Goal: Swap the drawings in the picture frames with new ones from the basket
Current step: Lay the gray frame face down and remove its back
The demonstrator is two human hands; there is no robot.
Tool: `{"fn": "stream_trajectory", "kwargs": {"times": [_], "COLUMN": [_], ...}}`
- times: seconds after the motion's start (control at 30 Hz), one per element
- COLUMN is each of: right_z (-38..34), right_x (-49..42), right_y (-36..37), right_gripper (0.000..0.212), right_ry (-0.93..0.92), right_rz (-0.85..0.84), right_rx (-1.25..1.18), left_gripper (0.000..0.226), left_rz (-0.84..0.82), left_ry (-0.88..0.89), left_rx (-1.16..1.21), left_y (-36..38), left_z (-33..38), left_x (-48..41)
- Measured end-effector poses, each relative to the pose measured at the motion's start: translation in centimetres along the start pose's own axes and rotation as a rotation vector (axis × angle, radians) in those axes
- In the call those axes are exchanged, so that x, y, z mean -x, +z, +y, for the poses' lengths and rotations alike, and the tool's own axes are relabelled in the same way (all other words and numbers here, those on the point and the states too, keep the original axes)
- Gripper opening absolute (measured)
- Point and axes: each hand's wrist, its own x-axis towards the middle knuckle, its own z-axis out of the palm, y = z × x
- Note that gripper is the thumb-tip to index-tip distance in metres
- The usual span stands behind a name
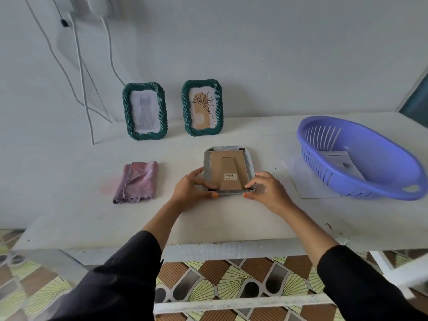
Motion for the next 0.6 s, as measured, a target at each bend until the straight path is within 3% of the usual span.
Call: {"fn": "stream_trajectory", "kwargs": {"times": [0.2,0.5,0.6], "right_z": [-0.5,-0.8,-0.8], "right_x": [0.2,0.1,-0.8], "right_y": [-0.2,-0.8,-1.5], "right_gripper": [0.014,0.009,0.015], "right_ry": [0.003,0.021,0.010], "right_rz": [-0.031,-0.074,-0.114], "right_rx": [0.008,0.040,-0.039], "left_gripper": [0.021,0.031,0.014], "left_rz": [-0.007,-0.011,0.015], "left_ry": [-0.022,-0.013,-0.057], "left_rx": [-0.022,-0.028,0.144], "left_y": [0.0,0.0,-0.2], "left_z": [0.0,0.2,0.6], "left_x": [0.0,0.0,-0.1]}}
